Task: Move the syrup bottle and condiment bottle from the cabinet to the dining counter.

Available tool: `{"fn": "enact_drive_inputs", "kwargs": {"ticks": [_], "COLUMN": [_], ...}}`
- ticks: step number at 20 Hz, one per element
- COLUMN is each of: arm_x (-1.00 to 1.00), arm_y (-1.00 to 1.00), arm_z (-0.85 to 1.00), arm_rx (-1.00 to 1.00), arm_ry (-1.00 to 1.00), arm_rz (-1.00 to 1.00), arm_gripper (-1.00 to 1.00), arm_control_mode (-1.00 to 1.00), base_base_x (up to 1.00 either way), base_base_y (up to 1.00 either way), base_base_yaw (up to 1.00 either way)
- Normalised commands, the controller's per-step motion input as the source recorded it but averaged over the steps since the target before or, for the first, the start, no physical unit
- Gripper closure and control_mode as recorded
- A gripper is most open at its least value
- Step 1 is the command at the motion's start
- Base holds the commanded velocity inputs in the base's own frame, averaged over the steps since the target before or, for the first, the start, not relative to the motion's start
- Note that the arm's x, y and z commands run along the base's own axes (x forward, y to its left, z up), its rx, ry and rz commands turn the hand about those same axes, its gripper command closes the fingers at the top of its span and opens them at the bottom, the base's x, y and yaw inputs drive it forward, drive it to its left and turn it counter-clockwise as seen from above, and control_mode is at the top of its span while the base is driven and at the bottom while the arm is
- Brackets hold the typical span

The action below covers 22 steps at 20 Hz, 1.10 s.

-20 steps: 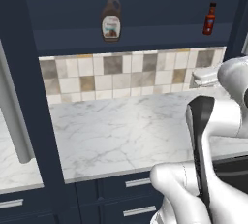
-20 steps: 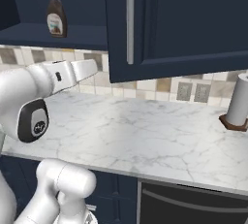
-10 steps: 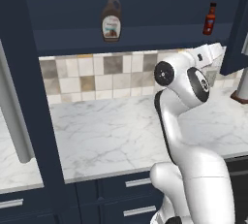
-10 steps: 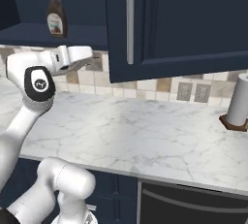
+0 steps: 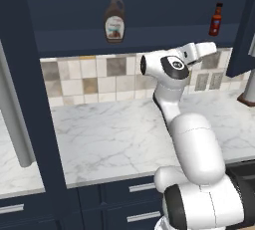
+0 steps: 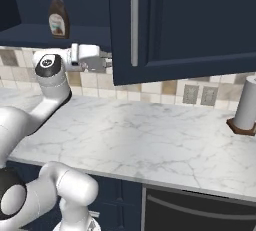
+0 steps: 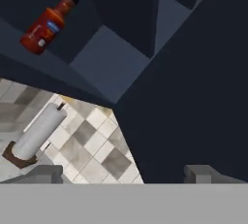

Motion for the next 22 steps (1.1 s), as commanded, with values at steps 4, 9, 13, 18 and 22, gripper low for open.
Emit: {"fn": "enact_drive_inputs", "kwargs": {"ticks": [4, 9, 13, 18, 22], "arm_x": [-0.04, -0.46, -1.0, -1.0, -1.0], "arm_y": [-0.61, -0.74, -0.8, -0.88, -0.98], "arm_z": [0.38, 0.15, 0.0, 0.0, 0.0], "arm_rx": [0.0, 0.0, 0.0, 0.0, 0.0], "arm_ry": [0.09, 0.03, -0.04, -0.1, -0.13], "arm_rz": [-0.33, -0.27, -0.27, -0.25, -0.22], "arm_gripper": [-1.0, -1.0, -1.0, -1.0, -1.0], "arm_control_mode": [-1.0, -1.0, -1.0, -1.0, -1.0], "base_base_x": [0.0, 0.0, 0.0, 0.0, 0.0], "base_base_y": [0.0, 0.0, 0.0, 0.0, 0.0], "base_base_yaw": [0.0, 0.0, 0.0, 0.0, 0.0]}}
